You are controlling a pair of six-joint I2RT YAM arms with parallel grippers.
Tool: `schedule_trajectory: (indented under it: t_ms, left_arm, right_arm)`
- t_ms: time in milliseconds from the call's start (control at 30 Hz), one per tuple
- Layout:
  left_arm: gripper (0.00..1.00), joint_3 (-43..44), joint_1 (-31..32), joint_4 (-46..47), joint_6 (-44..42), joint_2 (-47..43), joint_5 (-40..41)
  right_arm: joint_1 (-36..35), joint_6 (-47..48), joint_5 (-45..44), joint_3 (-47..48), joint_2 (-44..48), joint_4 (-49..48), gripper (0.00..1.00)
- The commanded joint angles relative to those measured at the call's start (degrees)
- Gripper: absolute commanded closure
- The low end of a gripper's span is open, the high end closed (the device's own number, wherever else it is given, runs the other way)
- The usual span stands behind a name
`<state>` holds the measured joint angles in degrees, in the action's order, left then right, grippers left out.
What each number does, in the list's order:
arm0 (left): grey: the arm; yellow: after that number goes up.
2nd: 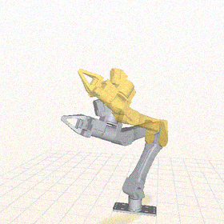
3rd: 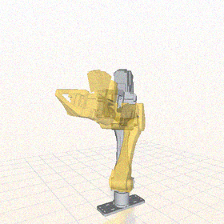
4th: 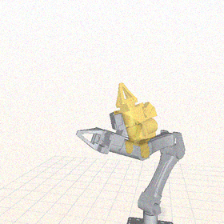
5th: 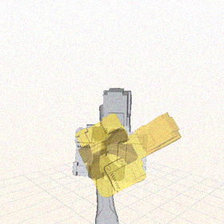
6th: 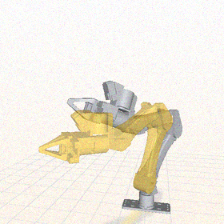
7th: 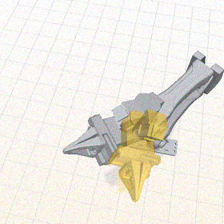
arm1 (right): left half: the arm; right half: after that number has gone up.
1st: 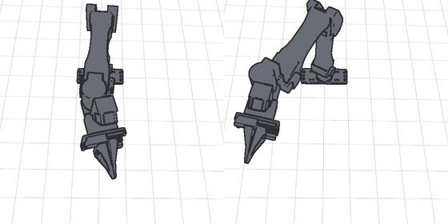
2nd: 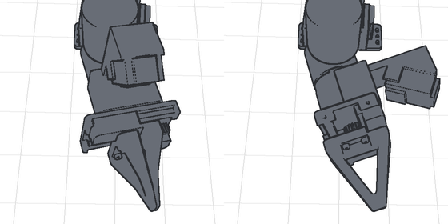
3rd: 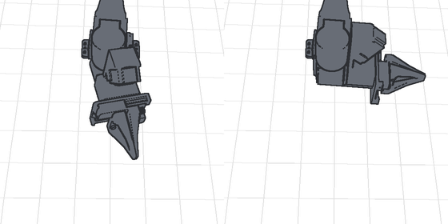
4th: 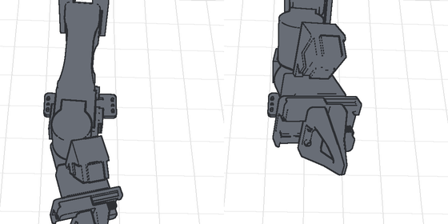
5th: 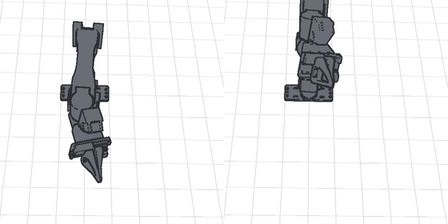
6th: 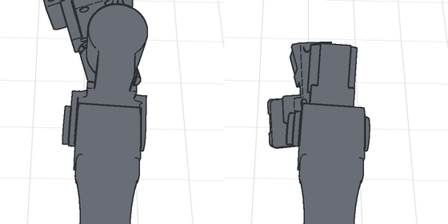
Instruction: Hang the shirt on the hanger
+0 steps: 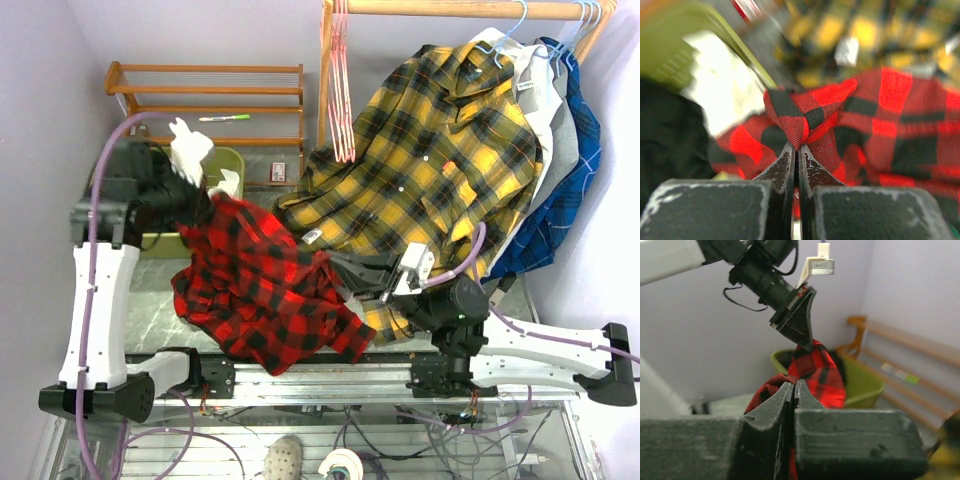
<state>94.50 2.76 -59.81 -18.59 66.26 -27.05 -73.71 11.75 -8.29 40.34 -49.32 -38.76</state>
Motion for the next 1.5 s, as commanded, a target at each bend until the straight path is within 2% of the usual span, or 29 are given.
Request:
schedule_trajectory:
  t_ms: [0,67,133,233,267,333,367,400,467,600,700,733,833,867,900,1000,1033,1100,1267,1367,1400,1467]
  left_arm:
    - [0.92,-15.3,1.13,-1.98,-5.06,-8.33,-6.12]
    - [0.92,-19.96,1.36,1.64,-4.66,-8.49,-2.19]
    - [0.92,-21.76,1.45,7.34,-2.95,-6.54,3.38]
    - [0.92,-19.93,1.45,15.47,-0.59,-0.55,9.94]
    - [0.92,-19.05,1.45,18.07,-0.44,1.52,10.26]
    - [0.91,-17.34,1.45,23.68,0.17,5.91,10.0]
    - [0.91,-16.09,1.45,26.29,0.61,8.33,9.81]
    - [0.9,-14.36,1.45,27.57,1.04,11.03,9.48]
    - [0.9,-10.67,1.46,28.91,1.73,16.53,9.73]
    - [0.87,-4.79,1.45,30.41,3.87,25.56,11.97]
    - [0.79,-1.47,1.58,28.94,5.22,30.94,11.17]
    - [0.72,-0.53,1.78,27.77,5.31,32.02,9.71]
    - [0.41,-0.5,2.93,25.45,4.44,32.11,8.46]
    - [0.37,-0.89,3.44,24.89,3.91,31.36,9.05]
    - [0.35,-1.11,3.81,24.29,3.52,30.25,9.54]
    - [0.29,0.79,4.2,21.16,2.38,26.39,9.99]
    - [0.29,1.96,4.26,20.16,2.44,24.98,10.49]
    - [0.27,4.3,4.45,18.87,2.9,22.08,13.18]
    - [0.23,10.88,7.98,16.06,4.38,18.24,34.84]
    - [0.26,11.74,10.15,12.3,1.83,16.33,38.2]
    - [0.27,9.91,13.66,11.94,1.01,14.82,41.03]
    - [0.25,2.88,25.18,11.42,-0.44,11.86,48.5]
  right_arm:
    - [-0.16,-22.07,-3.06,-11.2,7.77,-3.77,1.0]
    - [-0.12,-24.65,-4.94,-15.47,10.06,-7.62,1.0]
    - [0.09,-22.59,-8.97,-16.74,10.26,-8.15,1.0]
    - [4.02,-20.51,-21.06,-17.96,7.95,-11.36,1.0]
    - [8.73,-23.17,-19.91,-17.45,6.29,-9.51,1.0]
    - [24.69,-35.16,-8.69,-16.83,1.66,-6.89,1.0]
    - [31.92,-44.67,-2.88,-17.47,-1.78,-8.51,1.0]
    - [37.64,-48.77,2.59,-18.99,-5.3,-12.4,1.0]
    - [42.67,-51.03,6.04,-19.93,-13.09,-18.98,1.0]
    - [43.77,-51.17,5.89,-17.97,-24.48,-22.99,1.0]
    - [43.83,-52.98,9.89,-17.05,-29.63,-26.42,1.0]
    - [43.86,-53.19,11.24,-16.56,-30.76,-26.69,1.0]
    - [43.84,-52.85,14.56,-16.25,-31.59,-27.12,1.0]
    - [43.85,-52.04,15.37,-16.25,-31.21,-26.93,0.94]
    - [43.83,-50.9,15.63,-16.13,-30.23,-26.0,0.81]
    - [43.84,-46.07,14.16,-14.43,-25.49,-18.83,0.21]
    - [43.79,-44.5,12.71,-13.21,-23.47,-14.77,0.14]
    - [43.83,-40.97,10.31,-10.12,-19.71,-7.32,0.09]
    - [43.92,-37.79,6.03,-6.42,-10.35,3.72,0.0]
    - [43.93,-36.07,4.94,-5.54,-7.44,5.55,0.0]
    - [43.92,-35.19,4.65,-4.77,-6.88,6.11,0.0]
    - [44.19,-33.95,3.51,-1.4,-6.88,8.73,0.0]
